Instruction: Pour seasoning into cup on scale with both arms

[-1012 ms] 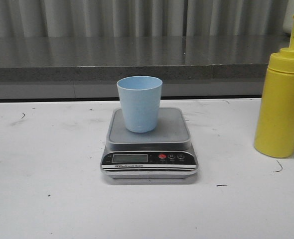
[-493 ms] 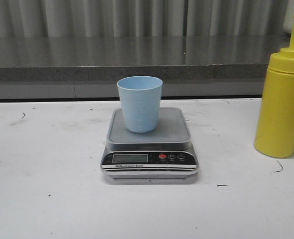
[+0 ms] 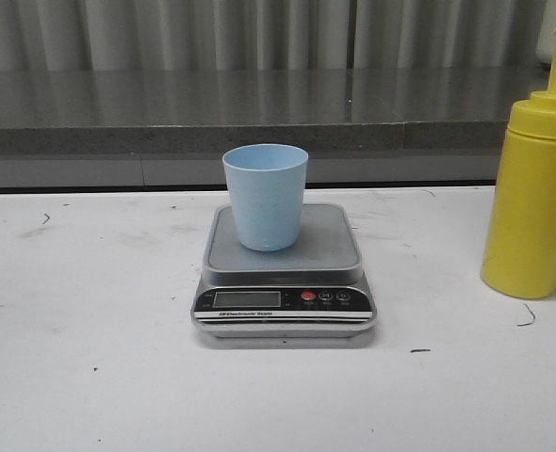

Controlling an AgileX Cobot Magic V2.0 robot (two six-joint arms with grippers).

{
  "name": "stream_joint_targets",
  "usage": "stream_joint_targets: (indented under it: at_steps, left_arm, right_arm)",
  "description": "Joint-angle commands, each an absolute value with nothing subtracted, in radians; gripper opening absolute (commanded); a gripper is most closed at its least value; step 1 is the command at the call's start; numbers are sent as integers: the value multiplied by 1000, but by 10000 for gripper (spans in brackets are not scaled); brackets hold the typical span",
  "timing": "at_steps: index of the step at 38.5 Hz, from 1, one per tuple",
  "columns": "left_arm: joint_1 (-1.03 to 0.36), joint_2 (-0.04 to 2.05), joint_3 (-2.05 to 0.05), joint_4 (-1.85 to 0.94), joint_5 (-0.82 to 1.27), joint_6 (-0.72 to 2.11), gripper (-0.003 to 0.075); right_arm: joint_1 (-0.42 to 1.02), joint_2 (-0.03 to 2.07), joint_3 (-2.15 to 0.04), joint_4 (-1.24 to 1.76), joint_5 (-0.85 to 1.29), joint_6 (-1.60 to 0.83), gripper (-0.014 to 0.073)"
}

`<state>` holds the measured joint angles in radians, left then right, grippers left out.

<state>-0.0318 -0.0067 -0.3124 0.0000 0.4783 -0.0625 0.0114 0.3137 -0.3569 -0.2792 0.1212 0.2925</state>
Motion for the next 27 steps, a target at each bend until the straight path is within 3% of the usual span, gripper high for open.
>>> stream_joint_targets:
  at_steps: [1,13,27]
  left_arm:
    - [-27,-23,-285,-17,365,-70,-20]
    - [-27,-23,25,-44,94,-70,-20]
    - [-29,-21,27,-44,95,-70,-20]
  right_arm:
    - [12,317,-390,-290,51,294,-96]
    - [12,317,-390,-290,49,294,-96]
    - [12,317,-390,-290,49,294,-96]
